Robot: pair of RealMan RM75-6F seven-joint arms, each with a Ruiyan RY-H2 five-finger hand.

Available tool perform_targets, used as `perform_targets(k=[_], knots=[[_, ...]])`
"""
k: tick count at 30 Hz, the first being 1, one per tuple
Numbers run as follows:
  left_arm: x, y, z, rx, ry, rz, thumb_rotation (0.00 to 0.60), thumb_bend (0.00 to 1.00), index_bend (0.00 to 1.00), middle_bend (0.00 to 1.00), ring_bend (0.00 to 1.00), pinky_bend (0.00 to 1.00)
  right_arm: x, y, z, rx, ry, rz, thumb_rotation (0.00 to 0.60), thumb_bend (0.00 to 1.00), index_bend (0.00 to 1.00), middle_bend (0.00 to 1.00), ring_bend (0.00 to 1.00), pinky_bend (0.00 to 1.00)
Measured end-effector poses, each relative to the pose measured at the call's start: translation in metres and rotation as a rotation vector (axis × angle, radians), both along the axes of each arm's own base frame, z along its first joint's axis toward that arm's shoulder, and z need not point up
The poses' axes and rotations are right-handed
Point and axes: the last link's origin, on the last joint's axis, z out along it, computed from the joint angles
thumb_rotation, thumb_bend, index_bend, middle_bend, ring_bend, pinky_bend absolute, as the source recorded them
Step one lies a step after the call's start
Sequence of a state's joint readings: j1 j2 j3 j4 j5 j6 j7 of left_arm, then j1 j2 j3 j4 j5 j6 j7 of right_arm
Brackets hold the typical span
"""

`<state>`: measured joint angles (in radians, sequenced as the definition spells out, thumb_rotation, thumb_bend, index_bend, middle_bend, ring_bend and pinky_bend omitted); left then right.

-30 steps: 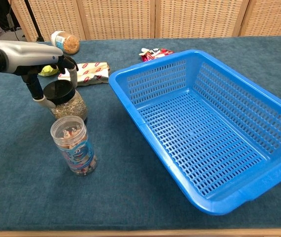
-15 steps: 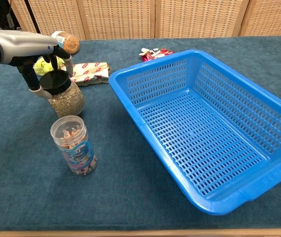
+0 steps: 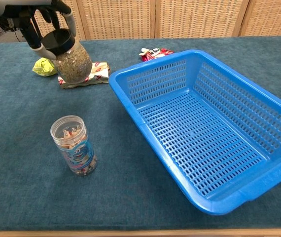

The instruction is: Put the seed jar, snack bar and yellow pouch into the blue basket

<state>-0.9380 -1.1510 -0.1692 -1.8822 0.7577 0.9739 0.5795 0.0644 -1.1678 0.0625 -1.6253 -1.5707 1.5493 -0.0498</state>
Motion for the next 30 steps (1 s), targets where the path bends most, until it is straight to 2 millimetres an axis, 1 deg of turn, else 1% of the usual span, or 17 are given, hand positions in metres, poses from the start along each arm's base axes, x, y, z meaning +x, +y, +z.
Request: perform_targets(k=[2,7,8,9,11,14,17,18,20,24,27,30], knots=[[0.009,0.003,0.003,0.003,-0.013,-0.011,0.600,0.33,0.68,0.28,0.28,0.22,0.001,0.000,0.000,0.000,-0.005,0.006,0.600,0.26,0.07,0.00,0.00,0.17],[0.048,0.015,0.009,0.018,-0.040,-0.065,0.600,0.33,0.68,0.28,0.28,0.22,-0.001,0.000,0.000,0.008,-0.020,-0.003,0.600,0.26,0.07,0.00,0.00,0.17],[0.055,0.017,0.009,0.019,-0.046,-0.075,0.600,0.33,0.68,0.28,0.28,0.22,-0.001,0.000,0.000,0.012,-0.021,-0.005,0.600,0.26,0.07,0.00,0.00,0.17],[0.068,0.020,0.007,0.017,-0.057,-0.088,0.600,0.33,0.68,0.28,0.28,0.22,-0.002,0.000,-0.001,0.017,-0.023,-0.007,0.600,0.26,0.07,0.00,0.00,0.17],[0.078,0.022,0.003,0.010,-0.069,-0.096,0.600,0.33,0.68,0.28,0.28,0.22,-0.004,-0.001,-0.003,0.032,-0.027,-0.014,0.600,0.26,0.07,0.00,0.00,0.17],[0.099,0.025,-0.009,-0.017,-0.086,-0.117,0.600,0.33,0.68,0.28,0.28,0.22,-0.007,-0.002,-0.007,0.057,-0.028,-0.027,0.600,0.26,0.07,0.00,0.00,0.17],[0.119,0.025,-0.027,-0.048,-0.088,-0.154,0.600,0.33,0.68,0.28,0.28,0.22,-0.012,-0.005,-0.009,0.069,-0.031,-0.046,0.600,0.26,0.07,0.00,0.00,0.17],[0.128,0.025,-0.035,-0.061,-0.088,-0.173,0.600,0.33,0.68,0.28,0.28,0.22,-0.014,-0.005,-0.009,0.071,-0.033,-0.051,0.600,0.26,0.07,0.00,0.00,0.17],[0.136,0.024,-0.044,-0.074,-0.088,-0.190,0.600,0.33,0.68,0.28,0.28,0.22,-0.016,-0.006,-0.009,0.073,-0.037,-0.060,0.600,0.26,0.07,0.00,0.00,0.17],[0.158,0.015,-0.070,-0.131,-0.089,-0.244,0.600,0.32,0.68,0.28,0.28,0.22,-0.023,-0.009,-0.008,0.068,-0.045,-0.082,0.600,0.26,0.07,0.00,0.00,0.17],[0.171,0.006,-0.088,-0.167,-0.085,-0.284,0.600,0.31,0.68,0.27,0.28,0.22,-0.028,-0.011,-0.006,0.062,-0.052,-0.103,0.600,0.26,0.07,0.00,0.00,0.17],[0.175,0.001,-0.099,-0.157,-0.060,-0.331,0.600,0.26,0.64,0.23,0.27,0.22,-0.032,-0.012,-0.006,0.061,-0.055,-0.115,0.600,0.26,0.07,0.00,0.00,0.17]])
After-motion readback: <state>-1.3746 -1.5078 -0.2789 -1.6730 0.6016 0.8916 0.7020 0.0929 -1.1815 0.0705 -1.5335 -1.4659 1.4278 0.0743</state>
